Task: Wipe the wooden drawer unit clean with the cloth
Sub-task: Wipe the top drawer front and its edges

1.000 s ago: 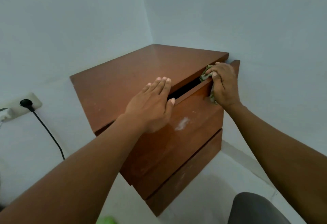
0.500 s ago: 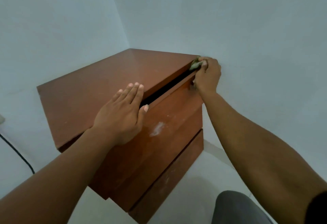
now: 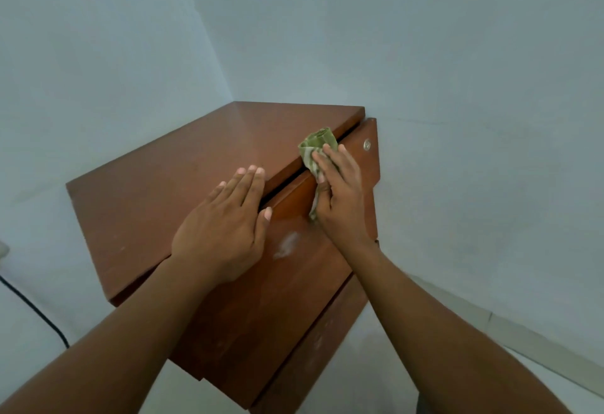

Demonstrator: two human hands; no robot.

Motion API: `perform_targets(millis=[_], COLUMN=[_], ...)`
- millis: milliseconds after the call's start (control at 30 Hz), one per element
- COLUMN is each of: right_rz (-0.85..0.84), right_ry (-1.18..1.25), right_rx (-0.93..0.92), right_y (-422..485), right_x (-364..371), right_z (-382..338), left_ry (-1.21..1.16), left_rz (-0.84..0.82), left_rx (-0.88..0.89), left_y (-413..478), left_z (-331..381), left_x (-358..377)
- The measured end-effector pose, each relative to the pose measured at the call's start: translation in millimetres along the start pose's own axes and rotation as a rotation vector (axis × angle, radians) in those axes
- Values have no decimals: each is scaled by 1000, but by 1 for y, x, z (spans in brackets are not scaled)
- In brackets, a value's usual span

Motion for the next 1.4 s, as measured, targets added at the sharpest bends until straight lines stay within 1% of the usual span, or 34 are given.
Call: perform_targets(millis=[133, 233, 267, 400, 467, 533, 633, 700, 767, 867, 933, 1000, 1067, 1200, 1300, 1400], right_rz=[54, 73, 85, 125, 200, 253, 229, 218, 205, 81, -43, -120, -90, 37, 77, 121], right_ry=[-62, -26, -11, 93, 148, 222, 318, 327, 331, 286, 203, 148, 121, 92, 68, 72], right_rx=[90, 209, 272, 622, 691, 674, 618, 586, 512, 308, 187, 144, 177, 397, 542, 626], right_y=[30, 53, 61, 76, 63, 39, -12, -53, -95, -145, -166, -167, -147, -67, -5, 24], right_x=[-1, -2, -4, -18, -27, -29, -21, -12, 1, 40, 72, 92, 93, 71, 54, 49], right_z=[30, 51, 58, 85, 75, 45, -8, -35, -63, -107, -118, -107, -83, -3, 67, 96], left_ry=[-6, 11, 11, 12, 15, 5, -41, -92, -87, -3, -29, -111, -133, -130, -121, -66], left_rz=[-1, -19, -22, -15, -29, -59, -80, -97, -113, -111, -96, -61, -61, -101, -105, -106], left_rx=[31, 53, 54, 61, 55, 54, 83, 116, 156, 201, 171, 112, 102, 106, 120, 131], left_y=[0, 0, 0, 0, 1, 1, 5, 4, -6, -30, -37, -33, -27, -25, -24, -24], left_z=[0, -2, -2, 0, -1, -4, -8, -12, -21, -38, -46, -50, -50, -50, -48, -49], left_x=[1, 2, 3, 2, 3, 4, 3, 0, -1, -1, -1, -1, 1, 4, 4, 5])
Point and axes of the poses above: each hand's wrist, its own y-axis towards the middle knuckle, its own x-axis out of the palm, z = x × y, the point moved 6 cm from there along y, towards the middle knuckle, and after that the axes turned 9 degrees about x, right-handed, at the moved point
